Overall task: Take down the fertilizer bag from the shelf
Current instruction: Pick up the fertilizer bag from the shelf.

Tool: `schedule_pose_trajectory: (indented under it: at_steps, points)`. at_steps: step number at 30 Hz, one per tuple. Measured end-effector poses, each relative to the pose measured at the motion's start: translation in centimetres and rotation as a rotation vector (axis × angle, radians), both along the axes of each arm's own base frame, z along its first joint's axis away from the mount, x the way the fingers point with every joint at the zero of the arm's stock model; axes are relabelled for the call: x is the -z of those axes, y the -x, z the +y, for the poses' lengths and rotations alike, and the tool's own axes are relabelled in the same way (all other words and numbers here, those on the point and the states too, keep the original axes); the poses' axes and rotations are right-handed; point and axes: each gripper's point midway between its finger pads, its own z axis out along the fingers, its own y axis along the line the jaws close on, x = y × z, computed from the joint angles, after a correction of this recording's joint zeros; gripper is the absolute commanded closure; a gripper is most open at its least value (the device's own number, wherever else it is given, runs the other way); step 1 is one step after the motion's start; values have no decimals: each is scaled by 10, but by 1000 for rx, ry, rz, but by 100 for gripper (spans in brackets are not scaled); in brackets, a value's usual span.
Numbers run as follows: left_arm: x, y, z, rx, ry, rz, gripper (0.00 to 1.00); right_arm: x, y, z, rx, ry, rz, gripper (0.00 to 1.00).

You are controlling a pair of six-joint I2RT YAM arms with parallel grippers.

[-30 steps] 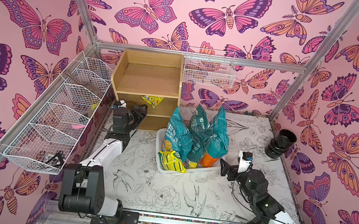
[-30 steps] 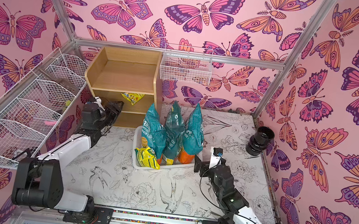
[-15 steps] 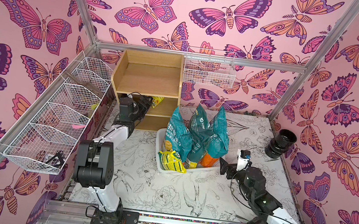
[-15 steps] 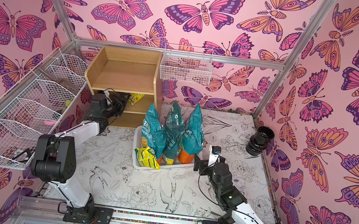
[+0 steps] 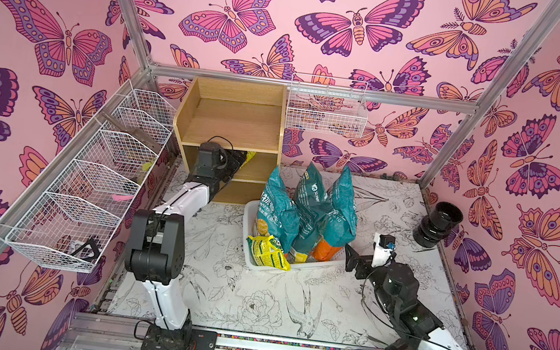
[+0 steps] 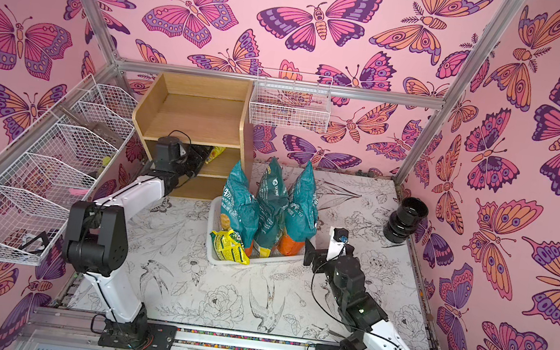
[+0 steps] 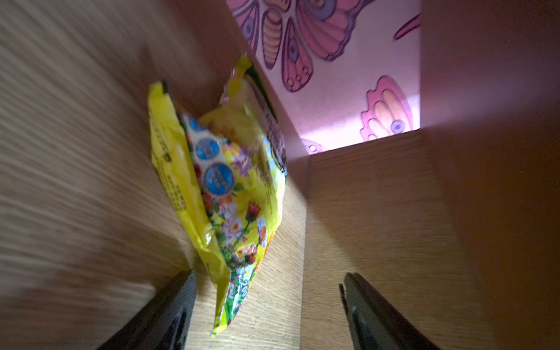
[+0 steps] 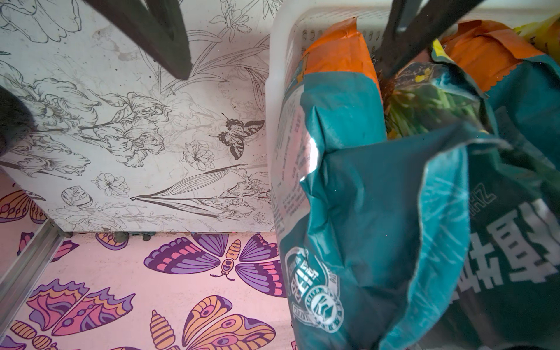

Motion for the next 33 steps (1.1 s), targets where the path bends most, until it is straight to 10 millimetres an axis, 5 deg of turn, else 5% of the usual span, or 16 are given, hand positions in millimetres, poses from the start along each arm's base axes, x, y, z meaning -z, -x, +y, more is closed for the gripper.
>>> schedule_pose_trajectory:
  at_steps: [2, 5, 11, 20, 23, 27, 29, 33]
  points:
    - [1, -4, -1, 1, -5, 9, 21, 0, 0, 0, 0, -1, -1, 1]
    - [5, -12, -1, 3, -12, 24, 39, -2, 0, 0, 0, -4, -6, 1]
    - [25, -15, 1, -9, -30, 76, 100, -2, 0, -1, 4, -4, -8, 1]
    - [21, -8, 2, -9, -39, 74, 100, -3, 0, -1, 4, -5, -10, 1]
    - [14, 14, 3, -22, -55, 77, 100, -4, 1, -2, 7, -6, -12, 1]
    - [-15, 68, -4, -44, -109, 54, 100, -5, 1, -2, 8, -8, -14, 1]
    - [-43, 100, -14, -43, -168, -6, 100, -5, 1, -2, 8, -9, -17, 1]
    - [-134, 173, -39, -17, -248, -243, 100, -7, 1, -4, 15, -11, -23, 1]
